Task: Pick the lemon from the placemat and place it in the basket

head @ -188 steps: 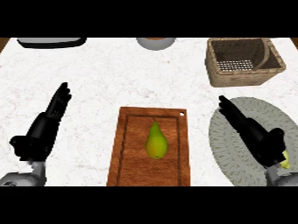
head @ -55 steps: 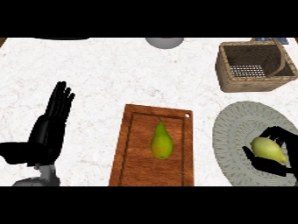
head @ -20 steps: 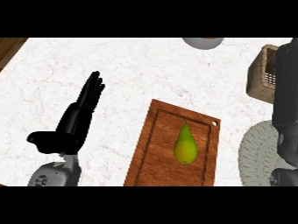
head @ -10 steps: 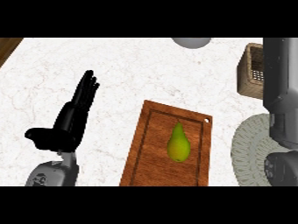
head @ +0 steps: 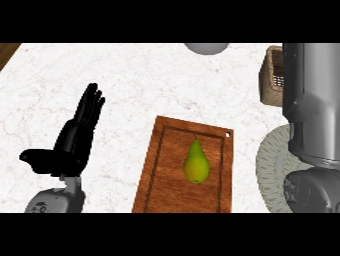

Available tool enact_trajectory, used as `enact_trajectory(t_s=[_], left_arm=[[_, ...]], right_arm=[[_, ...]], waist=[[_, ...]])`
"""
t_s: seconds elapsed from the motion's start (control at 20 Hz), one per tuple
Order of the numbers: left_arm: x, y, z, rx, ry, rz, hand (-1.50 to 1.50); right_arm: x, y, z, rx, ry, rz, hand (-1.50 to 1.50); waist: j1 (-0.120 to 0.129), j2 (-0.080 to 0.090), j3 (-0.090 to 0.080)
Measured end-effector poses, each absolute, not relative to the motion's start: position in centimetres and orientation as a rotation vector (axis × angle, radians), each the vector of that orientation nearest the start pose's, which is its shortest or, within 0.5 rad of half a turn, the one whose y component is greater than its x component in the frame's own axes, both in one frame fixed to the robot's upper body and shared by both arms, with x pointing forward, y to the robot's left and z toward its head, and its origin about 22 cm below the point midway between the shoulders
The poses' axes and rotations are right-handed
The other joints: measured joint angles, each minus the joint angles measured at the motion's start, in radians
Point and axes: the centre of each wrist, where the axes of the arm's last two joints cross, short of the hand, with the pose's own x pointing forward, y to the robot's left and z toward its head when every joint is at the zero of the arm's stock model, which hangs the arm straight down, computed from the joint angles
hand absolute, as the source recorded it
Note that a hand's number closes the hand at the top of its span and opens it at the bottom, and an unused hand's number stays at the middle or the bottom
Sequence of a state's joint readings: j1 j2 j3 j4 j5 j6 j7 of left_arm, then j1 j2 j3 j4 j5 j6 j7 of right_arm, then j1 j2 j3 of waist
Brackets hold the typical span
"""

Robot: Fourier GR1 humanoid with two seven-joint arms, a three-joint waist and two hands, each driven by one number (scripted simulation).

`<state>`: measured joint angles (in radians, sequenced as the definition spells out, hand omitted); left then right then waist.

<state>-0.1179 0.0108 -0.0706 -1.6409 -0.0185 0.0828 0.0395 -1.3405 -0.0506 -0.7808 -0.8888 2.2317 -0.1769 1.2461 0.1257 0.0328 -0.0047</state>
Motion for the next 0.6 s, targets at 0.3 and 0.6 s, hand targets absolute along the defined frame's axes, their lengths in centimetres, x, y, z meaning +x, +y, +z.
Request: enact_trajectory(t_s=[0.3, 0.6], left_arm=[[26.3, 20.9, 4.1, 0.014, -1.705, -0.026, 0.00], [26.0, 21.3, 4.0, 0.018, -1.709, -0.014, 0.00]], right_arm=[[45.6, -17.9, 26.8, -1.818, -0.550, -0.276, 1.50], [46.1, -18.5, 24.8, -1.782, -0.485, -0.233, 1.50]], waist=[[-0.025, -0.004, 0.002], [-0.036, -0.007, 0.003]])
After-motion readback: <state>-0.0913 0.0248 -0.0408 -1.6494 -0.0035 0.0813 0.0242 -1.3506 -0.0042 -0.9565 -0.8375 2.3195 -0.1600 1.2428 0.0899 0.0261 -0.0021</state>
